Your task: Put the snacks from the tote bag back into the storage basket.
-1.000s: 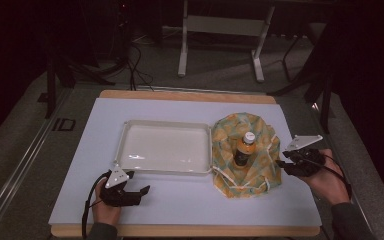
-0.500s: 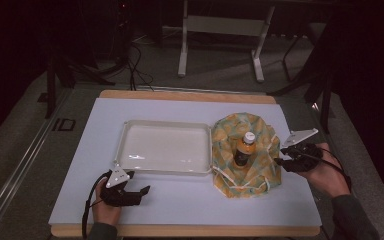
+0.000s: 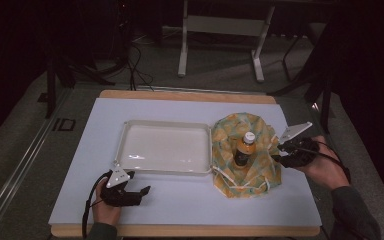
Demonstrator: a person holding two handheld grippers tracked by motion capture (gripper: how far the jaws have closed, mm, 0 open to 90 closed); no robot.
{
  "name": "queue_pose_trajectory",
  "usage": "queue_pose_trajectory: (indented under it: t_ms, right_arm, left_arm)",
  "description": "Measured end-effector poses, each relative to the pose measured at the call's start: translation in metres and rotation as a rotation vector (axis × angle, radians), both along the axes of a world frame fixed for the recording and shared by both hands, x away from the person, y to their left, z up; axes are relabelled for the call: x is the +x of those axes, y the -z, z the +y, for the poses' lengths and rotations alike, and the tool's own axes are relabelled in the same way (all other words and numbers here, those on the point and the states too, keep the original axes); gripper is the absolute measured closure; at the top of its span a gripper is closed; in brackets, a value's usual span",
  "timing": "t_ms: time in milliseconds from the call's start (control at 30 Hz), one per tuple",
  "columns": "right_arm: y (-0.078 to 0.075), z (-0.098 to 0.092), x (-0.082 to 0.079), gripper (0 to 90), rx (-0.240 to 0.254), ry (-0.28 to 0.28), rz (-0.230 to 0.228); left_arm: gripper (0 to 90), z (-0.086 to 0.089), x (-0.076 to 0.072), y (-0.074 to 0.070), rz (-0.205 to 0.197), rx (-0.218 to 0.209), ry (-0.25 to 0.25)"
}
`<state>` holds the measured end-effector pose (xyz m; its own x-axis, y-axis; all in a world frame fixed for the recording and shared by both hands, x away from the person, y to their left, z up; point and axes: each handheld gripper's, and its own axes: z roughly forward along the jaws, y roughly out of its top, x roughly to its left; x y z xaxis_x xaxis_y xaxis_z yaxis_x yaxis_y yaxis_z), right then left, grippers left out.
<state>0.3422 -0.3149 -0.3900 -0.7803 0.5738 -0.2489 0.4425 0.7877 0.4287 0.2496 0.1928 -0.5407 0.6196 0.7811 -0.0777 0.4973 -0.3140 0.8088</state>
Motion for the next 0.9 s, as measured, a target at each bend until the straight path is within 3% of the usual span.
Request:
queue_pose_trajectory:
  t_ms: [900]
  right_arm:
    - [-0.02, 0.024, 0.019, 53.9, -0.006, -0.038, 0.018]
  left_arm:
    - [19.2, 0.0, 0.001, 0.0, 0.007, 0.0, 0.001]
